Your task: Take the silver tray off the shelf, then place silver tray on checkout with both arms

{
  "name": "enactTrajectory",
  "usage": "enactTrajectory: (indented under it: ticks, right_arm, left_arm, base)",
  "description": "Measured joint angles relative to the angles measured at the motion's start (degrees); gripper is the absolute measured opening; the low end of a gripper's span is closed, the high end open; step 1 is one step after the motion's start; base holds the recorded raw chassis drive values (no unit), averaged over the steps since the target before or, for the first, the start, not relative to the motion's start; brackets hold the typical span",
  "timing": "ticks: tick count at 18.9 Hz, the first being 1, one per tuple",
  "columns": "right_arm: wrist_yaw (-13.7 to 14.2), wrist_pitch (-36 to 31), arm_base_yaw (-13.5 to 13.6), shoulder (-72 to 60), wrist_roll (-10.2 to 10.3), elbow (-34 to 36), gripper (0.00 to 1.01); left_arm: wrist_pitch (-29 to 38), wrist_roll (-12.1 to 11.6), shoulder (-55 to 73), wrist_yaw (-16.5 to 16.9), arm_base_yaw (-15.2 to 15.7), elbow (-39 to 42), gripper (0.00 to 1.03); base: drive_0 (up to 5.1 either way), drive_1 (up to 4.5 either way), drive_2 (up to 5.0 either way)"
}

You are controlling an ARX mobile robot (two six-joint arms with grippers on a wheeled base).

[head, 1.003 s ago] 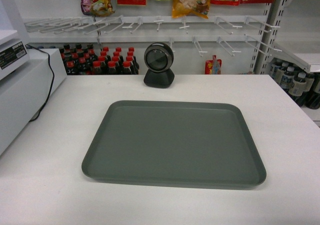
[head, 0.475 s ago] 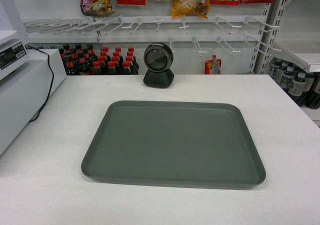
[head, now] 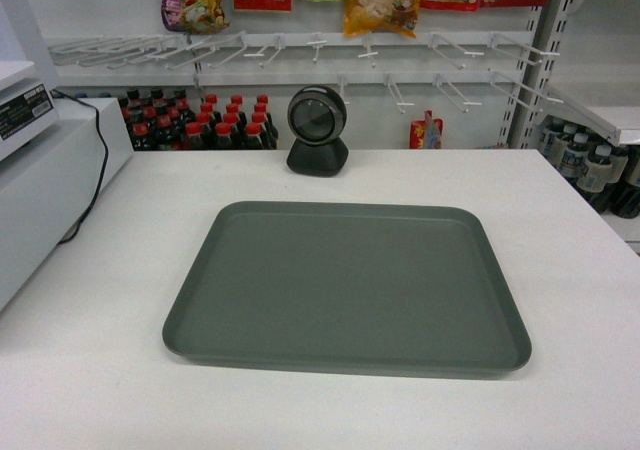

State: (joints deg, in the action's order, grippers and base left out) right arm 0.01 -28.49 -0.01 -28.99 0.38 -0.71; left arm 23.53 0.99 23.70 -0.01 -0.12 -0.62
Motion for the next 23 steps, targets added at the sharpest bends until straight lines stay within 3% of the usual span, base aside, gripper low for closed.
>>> enactTrajectory:
  ticks: [6, 19, 20, 21, 22, 23]
  right_arm:
    - [0.00, 7.30, 0.00, 7.80, 0.00, 0.02, 0.02]
    - [0.00, 16.26, 0.00, 16.85, 0.00, 0.02, 0.02]
    - [0.00, 17.90, 0.00, 18.47, 0.00, 0.02, 0.02]
    - [-0.04, 28.94, 0.00, 27.98, -0.04, 0.00, 0.02]
    - [0.00, 28.74, 0.00, 28.74, -0.04, 0.00, 0.43]
    - [0.02, 28.76, 0.00, 28.76, -0.04, 0.00, 0.52]
  left_arm:
    - [-6.27, 0.00, -6.47, 0.00, 0.00, 0.00, 0.01]
    - [-13.57, 0.00, -13.77, 0.00, 0.00, 0.00, 0.01]
    - [-24.30, 0.00, -21.46, 0.04, 0.00, -0.02, 0.01]
    - [-24.02, 0.00, -23.10, -0.22, 0.00, -0.02, 0.01]
    - [-23.74, 0.00, -23.12, 0.00, 0.00, -0.02, 0.46]
    - [-23.74, 0.00, -23.12, 0.00, 0.00, -0.02, 0.55]
  base:
    - [0.0, 0.00, 0.0]
    - [0.0, 0.00, 0.0]
    - [0.0, 0.00, 0.0]
    - [0.0, 0.00, 0.0]
    - [0.0, 0.00, 0.0]
    - [0.0, 0.00, 0.0]
